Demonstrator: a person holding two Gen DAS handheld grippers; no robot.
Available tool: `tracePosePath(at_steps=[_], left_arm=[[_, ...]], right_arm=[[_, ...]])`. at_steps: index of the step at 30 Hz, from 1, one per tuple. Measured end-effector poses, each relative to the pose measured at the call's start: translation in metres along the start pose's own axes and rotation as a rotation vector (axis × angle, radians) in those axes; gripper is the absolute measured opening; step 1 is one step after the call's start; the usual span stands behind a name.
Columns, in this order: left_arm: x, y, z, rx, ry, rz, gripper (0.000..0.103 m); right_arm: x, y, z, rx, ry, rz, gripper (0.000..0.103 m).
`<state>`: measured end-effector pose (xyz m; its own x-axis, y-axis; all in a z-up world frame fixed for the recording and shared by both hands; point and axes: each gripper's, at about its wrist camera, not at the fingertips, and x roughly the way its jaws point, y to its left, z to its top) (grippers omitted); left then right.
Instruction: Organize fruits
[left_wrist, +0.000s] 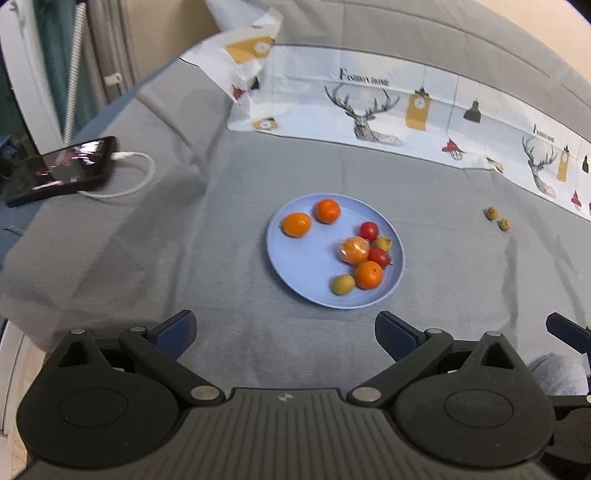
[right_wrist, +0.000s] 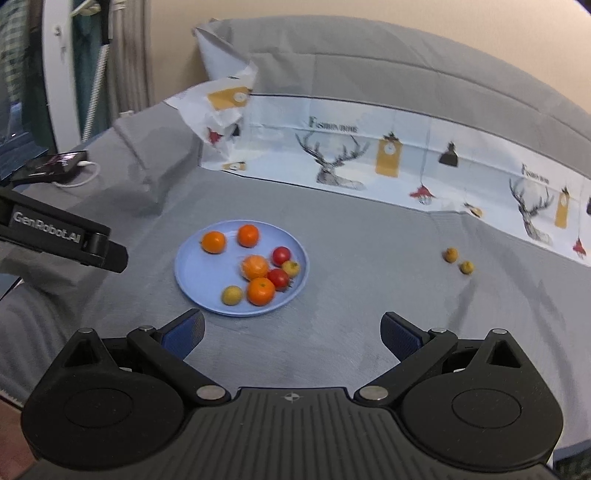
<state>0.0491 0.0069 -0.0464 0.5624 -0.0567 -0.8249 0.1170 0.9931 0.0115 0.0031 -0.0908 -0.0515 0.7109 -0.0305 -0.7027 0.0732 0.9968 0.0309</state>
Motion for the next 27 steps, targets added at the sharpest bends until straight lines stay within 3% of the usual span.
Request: tracePosePath(at_steps=[7,11,19,22,27], left_arm=[[0.027,-0.054,0.024,0.095,0.031,-0.022,0.103],[0.053,-0.102,0.059,0.162,0.027,-0.071,0.103],[0.163,-0.238,0.123,0.365,0.046,-0.164,0.103],[0.211,-0.282,0.142,0.402,0.076,-0.164,0.103],[0.268,-0.318,0.161,0.395,0.127,-0.142,0.103]], right_arm=[[0.022,-0.049,-0.007,0.116,0.021,-0.093,0.101],[0.042,-0.096,-0.008,0.181,0.009,-0.184,0.101],[0.134,-0.221,-0.004,0.234,-0.034,-0.363,0.102],[0.189,-0.265,-0.005,0.22,-0.01,-0.369,0.101],[0.268,-0.306,0.002,0.229,0.011,-0.291,0.098]])
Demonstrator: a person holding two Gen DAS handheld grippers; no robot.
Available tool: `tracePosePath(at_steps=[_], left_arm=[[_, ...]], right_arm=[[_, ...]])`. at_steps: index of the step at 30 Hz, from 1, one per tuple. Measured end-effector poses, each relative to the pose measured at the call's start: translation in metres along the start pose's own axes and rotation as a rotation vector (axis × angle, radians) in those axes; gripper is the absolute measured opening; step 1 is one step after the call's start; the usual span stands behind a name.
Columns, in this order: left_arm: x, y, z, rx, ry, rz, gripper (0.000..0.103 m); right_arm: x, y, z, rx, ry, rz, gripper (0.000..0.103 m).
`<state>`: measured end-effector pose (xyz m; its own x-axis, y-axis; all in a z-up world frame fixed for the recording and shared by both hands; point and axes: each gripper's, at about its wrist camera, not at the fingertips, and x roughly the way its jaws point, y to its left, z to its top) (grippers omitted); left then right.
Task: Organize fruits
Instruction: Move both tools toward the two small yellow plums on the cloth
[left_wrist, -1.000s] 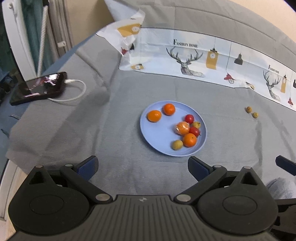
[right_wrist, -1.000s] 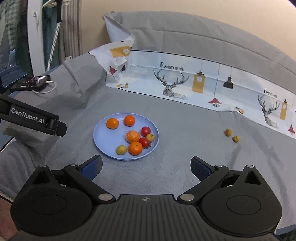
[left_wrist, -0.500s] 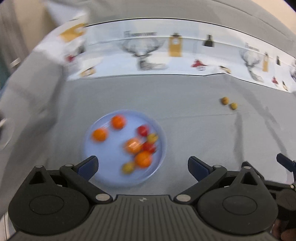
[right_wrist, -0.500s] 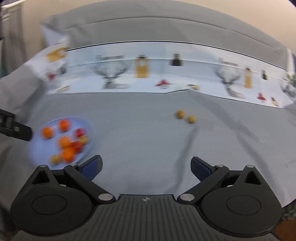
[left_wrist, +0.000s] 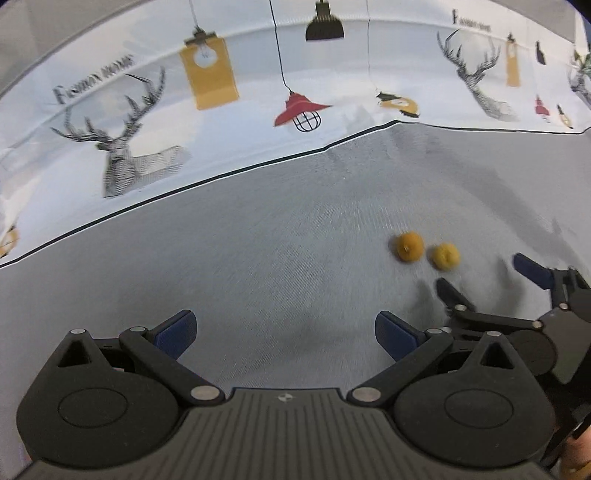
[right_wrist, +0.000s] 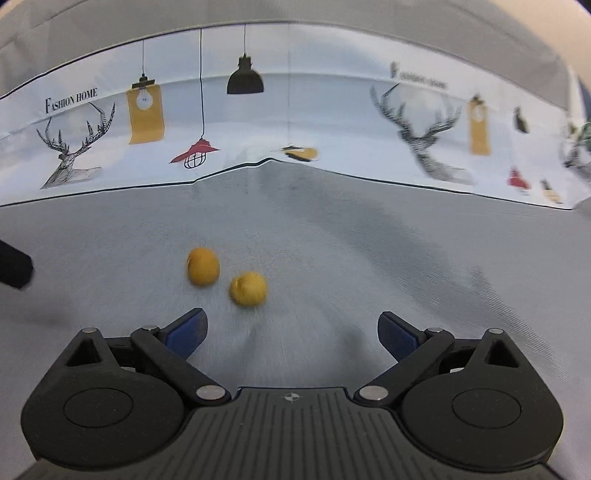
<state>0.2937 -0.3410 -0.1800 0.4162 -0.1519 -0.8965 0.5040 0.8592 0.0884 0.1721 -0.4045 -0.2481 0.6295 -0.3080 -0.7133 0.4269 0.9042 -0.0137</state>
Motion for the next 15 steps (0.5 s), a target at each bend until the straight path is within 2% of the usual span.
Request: tracePosePath(at_steps=[1,3,4,5,6,8,10,12,13,14,15], left_arm=[[0.008,-0.004,0.005,0.009,0.004,-0.002,0.103],[0.024,-0.015,0.016,0.047,-0.001,-0.032,0.103],[0.031,-0.021,0.019,0.069,-0.007,-0.057,0.103],[0.038,-0.028,0.022,0.091,-0.014,-0.088,0.103],[0.047,-0.037,0.026,0.108,-0.016,-0.117,0.103],[0.06,-0.051,0.031,0.12,-0.012,-0.148,0.103],[0.072,-0.062,0.035,0.12,-0.014,-0.15,0.103],[0.08,-0.067,0.037,0.108,-0.024,-0.159,0.099],[0.082,-0.068,0.038,0.1,-0.031,-0.165,0.086],[0.079,-0.069,0.037,0.108,-0.056,-0.141,0.079],[0.076,-0.07,0.036,0.13,-0.083,-0.133,0.049]], right_arm=[[0.009,0.001,0.001,-0.002,0.001,0.005,0.095],[0.026,0.002,0.001,-0.009,-0.006,0.013,0.078],[0.028,0.001,0.0,-0.005,-0.031,0.023,0.057],[0.027,-0.002,-0.001,-0.01,-0.055,0.021,0.025],[0.026,-0.006,-0.001,-0.023,-0.052,-0.035,0.027],[0.023,-0.025,0.0,0.05,-0.048,-0.107,0.027],[0.021,-0.053,-0.005,0.164,-0.062,-0.096,0.027],[0.02,-0.063,-0.009,0.203,-0.08,-0.079,0.026],[0.021,-0.064,-0.01,0.207,-0.085,-0.078,0.026],[0.022,-0.061,-0.01,0.199,-0.087,-0.088,0.026],[0.023,-0.057,-0.01,0.176,-0.089,-0.104,0.027]])
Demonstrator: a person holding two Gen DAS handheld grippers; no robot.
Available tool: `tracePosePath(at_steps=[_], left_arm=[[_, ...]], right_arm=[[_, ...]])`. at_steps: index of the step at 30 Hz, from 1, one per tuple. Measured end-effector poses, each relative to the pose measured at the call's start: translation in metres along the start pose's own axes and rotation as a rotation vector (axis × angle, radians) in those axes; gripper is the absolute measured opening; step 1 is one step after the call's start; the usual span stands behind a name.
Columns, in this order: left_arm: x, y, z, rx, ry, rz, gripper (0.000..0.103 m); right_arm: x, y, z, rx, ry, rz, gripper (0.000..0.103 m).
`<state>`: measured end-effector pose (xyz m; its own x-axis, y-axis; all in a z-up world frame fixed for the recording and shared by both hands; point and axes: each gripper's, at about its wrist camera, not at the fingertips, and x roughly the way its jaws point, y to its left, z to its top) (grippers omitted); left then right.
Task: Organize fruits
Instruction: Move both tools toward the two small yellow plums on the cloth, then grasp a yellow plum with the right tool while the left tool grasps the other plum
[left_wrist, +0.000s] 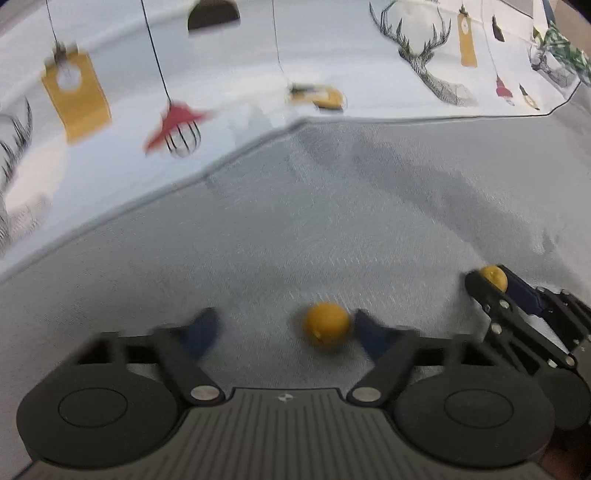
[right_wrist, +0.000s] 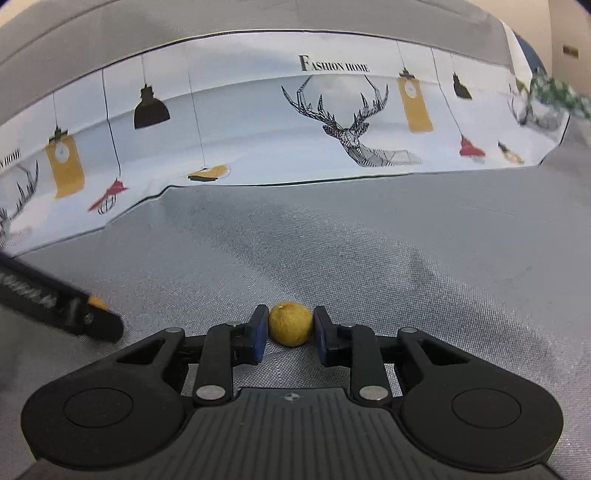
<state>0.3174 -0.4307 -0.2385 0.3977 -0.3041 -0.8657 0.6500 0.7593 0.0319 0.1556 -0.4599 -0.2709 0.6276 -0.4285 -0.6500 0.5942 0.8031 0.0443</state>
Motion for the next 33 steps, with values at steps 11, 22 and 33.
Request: tracePosePath(at_steps=[11,22,33], left_arm=[[-0.076,0.01,-0.027,-0.073,0.045,0.083,0.028],[-0.241,0.035,-0.114,-0.121,0.027,0.188,0.028],[-0.367,0.077,-0.204,-0.217,-0.013,0.282,0.028]], right_arm=[[-0.032,0.007,0.014,0.084,-0.043,-0.097,0.027],[-0.186,0.055,-0.012,0.048,0.044,0.122,0.027],[-0.321,0.104,-0.01,-0.052,0.023,0.381,0.027]])
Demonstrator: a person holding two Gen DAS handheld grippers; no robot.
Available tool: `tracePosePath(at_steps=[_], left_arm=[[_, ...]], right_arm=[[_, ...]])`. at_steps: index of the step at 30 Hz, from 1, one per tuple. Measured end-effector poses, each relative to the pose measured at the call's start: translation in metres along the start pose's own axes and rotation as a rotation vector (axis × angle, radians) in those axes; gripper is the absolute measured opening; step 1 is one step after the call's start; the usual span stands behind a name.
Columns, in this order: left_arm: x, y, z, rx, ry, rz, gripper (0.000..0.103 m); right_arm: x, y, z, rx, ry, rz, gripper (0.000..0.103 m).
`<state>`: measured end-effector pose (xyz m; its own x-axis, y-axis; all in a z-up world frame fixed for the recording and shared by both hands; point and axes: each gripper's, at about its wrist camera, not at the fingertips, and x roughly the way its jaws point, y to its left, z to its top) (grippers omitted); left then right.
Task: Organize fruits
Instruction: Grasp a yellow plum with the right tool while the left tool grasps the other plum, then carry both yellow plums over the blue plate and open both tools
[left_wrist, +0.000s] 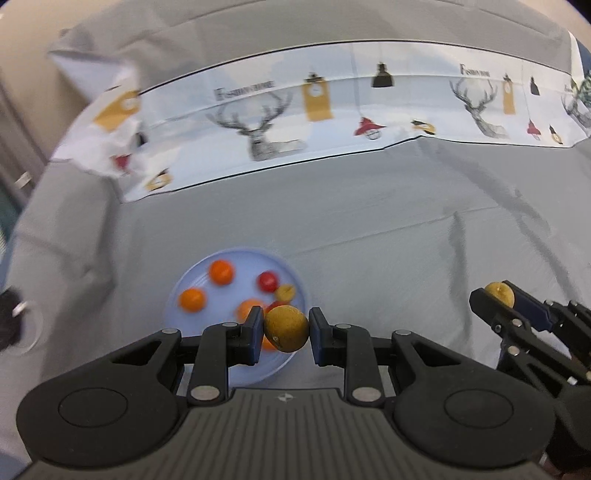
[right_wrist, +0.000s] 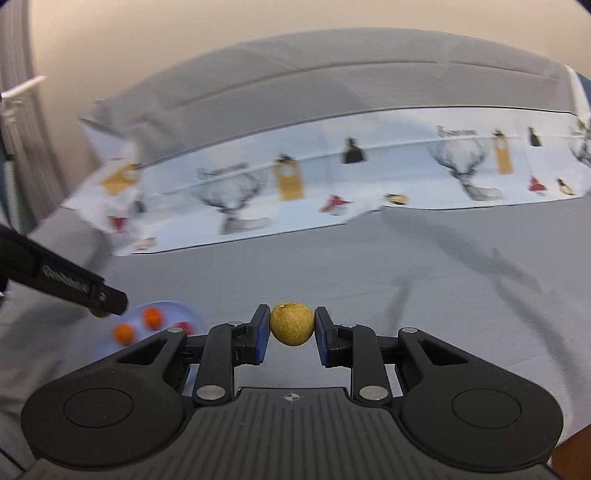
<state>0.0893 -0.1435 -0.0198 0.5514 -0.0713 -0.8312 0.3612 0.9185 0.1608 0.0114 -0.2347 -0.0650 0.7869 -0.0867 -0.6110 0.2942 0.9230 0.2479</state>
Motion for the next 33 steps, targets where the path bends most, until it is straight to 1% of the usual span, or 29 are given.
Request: tracePosePath(at_steps=[6,9,12,16,20,23,26,33], left_arm=[[-0.037,0.047,-0.043,-0.081,-0.007,0.033,0.029],[-0.051,0.067,-0.063,-0.126,-0.011,0.032,0.029],[-0.062,0.081,-0.082,-0.159,-0.016,0.031,0.029],[-0.074,0.09,-0.104,-0.179,-0.023,0.032,0.029],[-0.084,0.098,-0.125,-0.199,-0.027,0.034,0.029],[-0.089,0.103,-0.133,-0.224,-0.033,0.03,0.029],[-0.093,0.107,-0.137,-0.242,-0.043,0.025,0.029],[-0.096,0.108,-0.138,-0.243,-0.058,0.02,0.029]], right_arm=[[-0.039,0.047,-0.005,-0.064,0.016,0.097,0.027],[-0.056,0.071,-0.013,-0.115,0.027,0.131,0.027],[-0.068,0.093,-0.023,-0.172,0.041,0.151,0.027],[-0.081,0.118,-0.037,-0.248,0.062,0.173,0.027],[-0.094,0.13,-0.042,-0.293,0.035,0.174,0.027],[-0.098,0.132,-0.042,-0.301,0.034,0.168,0.027],[-0.101,0.133,-0.041,-0.306,0.03,0.159,0.027],[-0.107,0.139,-0.044,-0.322,0.017,0.155,0.027]])
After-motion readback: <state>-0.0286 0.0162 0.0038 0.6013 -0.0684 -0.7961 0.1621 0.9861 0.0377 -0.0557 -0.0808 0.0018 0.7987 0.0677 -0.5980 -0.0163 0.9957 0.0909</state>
